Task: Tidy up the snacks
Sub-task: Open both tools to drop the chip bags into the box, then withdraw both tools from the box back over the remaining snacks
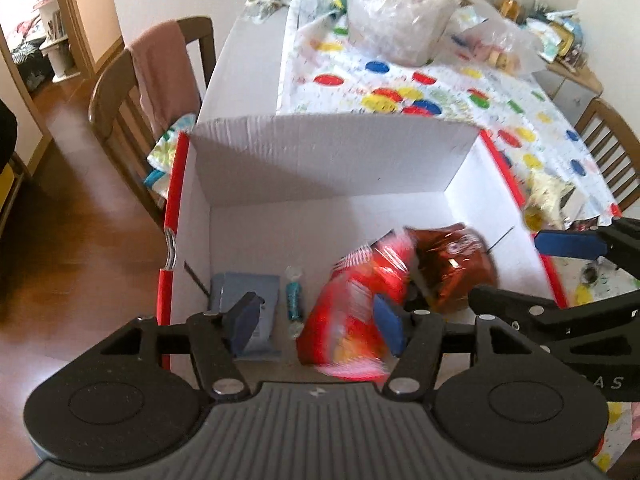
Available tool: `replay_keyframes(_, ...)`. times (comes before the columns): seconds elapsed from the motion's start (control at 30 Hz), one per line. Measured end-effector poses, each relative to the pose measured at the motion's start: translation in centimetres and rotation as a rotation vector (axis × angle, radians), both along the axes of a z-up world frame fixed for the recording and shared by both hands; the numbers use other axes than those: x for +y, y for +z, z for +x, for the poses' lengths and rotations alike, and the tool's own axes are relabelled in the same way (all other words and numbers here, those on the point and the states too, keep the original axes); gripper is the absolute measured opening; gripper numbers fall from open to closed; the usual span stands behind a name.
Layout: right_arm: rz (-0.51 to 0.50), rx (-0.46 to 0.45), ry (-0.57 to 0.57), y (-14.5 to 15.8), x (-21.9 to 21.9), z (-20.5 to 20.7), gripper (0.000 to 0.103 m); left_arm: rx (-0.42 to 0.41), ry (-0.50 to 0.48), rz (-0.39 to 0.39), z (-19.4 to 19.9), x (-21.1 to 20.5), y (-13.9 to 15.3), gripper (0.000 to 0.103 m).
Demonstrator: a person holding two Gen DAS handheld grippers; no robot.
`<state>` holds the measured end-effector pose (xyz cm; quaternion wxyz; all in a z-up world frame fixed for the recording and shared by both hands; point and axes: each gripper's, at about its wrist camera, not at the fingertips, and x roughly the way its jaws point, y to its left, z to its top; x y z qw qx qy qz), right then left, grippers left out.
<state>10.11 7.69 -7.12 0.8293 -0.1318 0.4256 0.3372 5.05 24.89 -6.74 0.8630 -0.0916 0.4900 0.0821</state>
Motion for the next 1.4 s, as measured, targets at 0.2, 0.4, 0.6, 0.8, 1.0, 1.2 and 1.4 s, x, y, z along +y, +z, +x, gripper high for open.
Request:
replay_keyframes(0.2, 0.040, -0.013, -0.013, 1.7, -1.7, -0.4, 0.088, -0.054, -0.010, 0.006, -0.6, -1.3, 1.8, 0.066)
replay_keyframes(0.4, 0.076, -0.034, -0.023, 3.2, -4.1, -0.4, 0.095, -0.099, -0.020, 0.014, -0.5, -3.4, 3.2, 0.069)
replay_keyframes(0.6, 0.112, -0.044, -0.034, 4.3, -7.5, -0.1, 0.101, -0.128, -0.046, 0.014, 0.3, -6.3, 4.1, 0.074)
replay_keyframes(0.8, 0.131, -0.051, -0.060, 4.7, -11.7, 0.9, 0.103, -0.146, -0.073, -0.002, 1.6, -10.0, 4.6, 0.078)
replay_keyframes(1.0, 0.136, -0.062, -0.076, 4.5, -17.0, 2.2, 0.103, -0.140, -0.108, -0.018, 3.5, -14.7, 4.3, 0.078)
replay_keyframes(1.2, 0.103, -0.077, -0.078, 3.6, -22.8, 4.3, 0.103, -0.137, -0.166, -0.030, 5.5, -19.7, 3.7, 0.078)
replay_keyframes(1.4, 0.065, -0.069, -0.063, 1.8, -27.1, 6.3, 0.103, -0.117, -0.208, -0.031, 7.4, -24.2, 2.6, 0.078)
